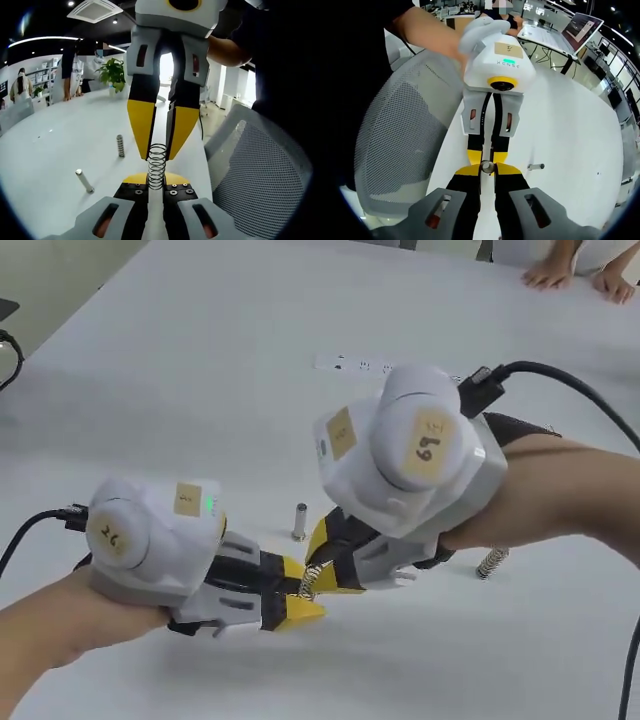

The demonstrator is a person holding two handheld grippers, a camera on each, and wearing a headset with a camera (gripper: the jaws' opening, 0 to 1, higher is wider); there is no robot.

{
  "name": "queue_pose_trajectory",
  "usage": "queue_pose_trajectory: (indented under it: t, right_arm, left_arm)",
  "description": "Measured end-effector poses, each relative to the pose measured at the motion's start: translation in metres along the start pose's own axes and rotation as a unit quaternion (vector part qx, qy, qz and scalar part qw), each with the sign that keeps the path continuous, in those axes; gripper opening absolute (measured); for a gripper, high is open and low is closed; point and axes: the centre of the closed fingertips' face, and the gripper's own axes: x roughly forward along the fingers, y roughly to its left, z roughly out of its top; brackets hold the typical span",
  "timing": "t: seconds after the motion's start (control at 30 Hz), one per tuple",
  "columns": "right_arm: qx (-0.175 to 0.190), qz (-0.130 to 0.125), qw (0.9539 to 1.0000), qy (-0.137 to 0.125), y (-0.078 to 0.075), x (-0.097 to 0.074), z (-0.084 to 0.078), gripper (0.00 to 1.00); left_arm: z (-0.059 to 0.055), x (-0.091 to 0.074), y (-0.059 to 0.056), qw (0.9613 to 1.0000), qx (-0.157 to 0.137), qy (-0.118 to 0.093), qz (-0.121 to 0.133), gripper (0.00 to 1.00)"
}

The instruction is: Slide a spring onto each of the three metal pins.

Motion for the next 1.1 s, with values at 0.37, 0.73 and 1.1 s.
queue_pose_trajectory:
  t: [0.37,0.73,1.1]
  right_arm:
    - [0.0,0.001,0.9999,0.011,-0.0012,0.0003,-0.0005,0.06]
    - [-0.01,0.002,0.9998,0.019,-0.0015,0.0024,0.0004,0.06]
    - [-0.017,-0.006,0.9997,0.019,-0.0073,0.0062,0.0018,0.07]
  left_arm:
    - [-0.0001,-0.0002,0.0006,1.0,-0.006,0.0,0.004,0.02]
    - [-0.0019,-0.0012,0.0003,0.9999,-0.016,0.003,0.003,0.02]
    - [-0.0038,-0.0024,0.0037,0.9996,-0.027,0.006,0.008,0.09]
